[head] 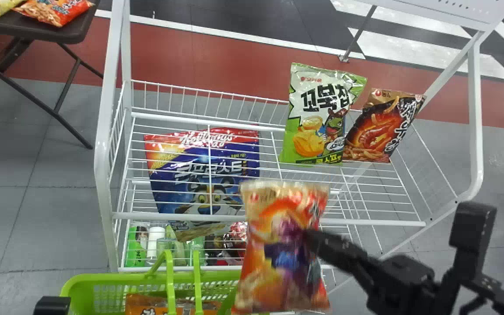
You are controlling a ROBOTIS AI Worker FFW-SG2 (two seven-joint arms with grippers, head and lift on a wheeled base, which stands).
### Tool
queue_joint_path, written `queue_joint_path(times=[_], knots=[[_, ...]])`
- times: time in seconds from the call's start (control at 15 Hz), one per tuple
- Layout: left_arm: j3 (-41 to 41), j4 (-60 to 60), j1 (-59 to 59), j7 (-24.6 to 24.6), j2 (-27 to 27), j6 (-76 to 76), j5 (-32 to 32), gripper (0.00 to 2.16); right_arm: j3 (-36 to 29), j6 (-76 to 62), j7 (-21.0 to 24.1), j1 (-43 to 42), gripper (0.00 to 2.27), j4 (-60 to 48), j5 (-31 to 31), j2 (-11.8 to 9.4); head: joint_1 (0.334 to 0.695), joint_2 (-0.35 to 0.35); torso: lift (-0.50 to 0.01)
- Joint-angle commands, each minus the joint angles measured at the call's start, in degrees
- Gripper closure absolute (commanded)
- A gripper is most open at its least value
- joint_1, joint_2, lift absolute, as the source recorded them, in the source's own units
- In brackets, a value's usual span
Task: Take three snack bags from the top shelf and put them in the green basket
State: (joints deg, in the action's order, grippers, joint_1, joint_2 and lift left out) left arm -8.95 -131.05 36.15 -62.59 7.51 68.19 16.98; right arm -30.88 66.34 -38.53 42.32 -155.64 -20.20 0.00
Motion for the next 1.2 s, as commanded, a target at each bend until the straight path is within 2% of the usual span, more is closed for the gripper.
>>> queue_joint_path(times=[0.0, 0.13, 0.27, 0.47, 0.6, 0.8, 1.13], knots=[[-0.11, -0.17, -0.11, 0.01, 0.05, 0.15, -0.02, 1.49, -2.08, 14.48, -3.04, 0.30, 2.17, -1.42, -0.10, 0.05, 0.695, -0.350, -0.031], [-0.11, -0.26, -0.11, 0.19, 0.05, 0.15, -0.02, 1.49, -2.08, 23.62, -5.41, 0.30, 2.17, -1.86, -0.10, 0.05, 0.695, -0.350, -0.031], [-0.46, -0.61, -0.02, 0.10, 0.14, 0.33, -0.02, 1.49, 0.73, 23.74, -6.99, 0.48, 2.17, -0.63, 0.07, 0.05, 0.695, -0.350, -0.031], [-1.86, -1.40, -0.02, 0.54, 0.32, 1.03, -0.98, 1.49, 7.06, 23.27, -6.55, 0.22, 2.17, 3.59, 1.04, 0.05, 0.695, -0.350, -0.031], [-1.86, -1.93, 0.24, 0.45, 0.49, 1.38, -0.98, 1.49, 13.12, 18.00, -5.67, -0.22, 2.17, 6.67, 4.12, 0.05, 0.695, -0.350, -0.031], [-1.95, -3.25, 1.03, 0.45, 0.58, 1.56, -1.42, 1.49, 22.70, 2.88, -3.74, -0.84, 2.17, 12.82, 8.07, 0.05, 0.695, -0.350, -0.031], [-2.30, -4.04, 1.91, 0.36, 0.67, 1.73, -2.30, 1.49, 32.90, 2.88, -1.72, -4.09, 2.17, 18.09, 12.20, -0.70, 0.695, -0.350, -0.031]])
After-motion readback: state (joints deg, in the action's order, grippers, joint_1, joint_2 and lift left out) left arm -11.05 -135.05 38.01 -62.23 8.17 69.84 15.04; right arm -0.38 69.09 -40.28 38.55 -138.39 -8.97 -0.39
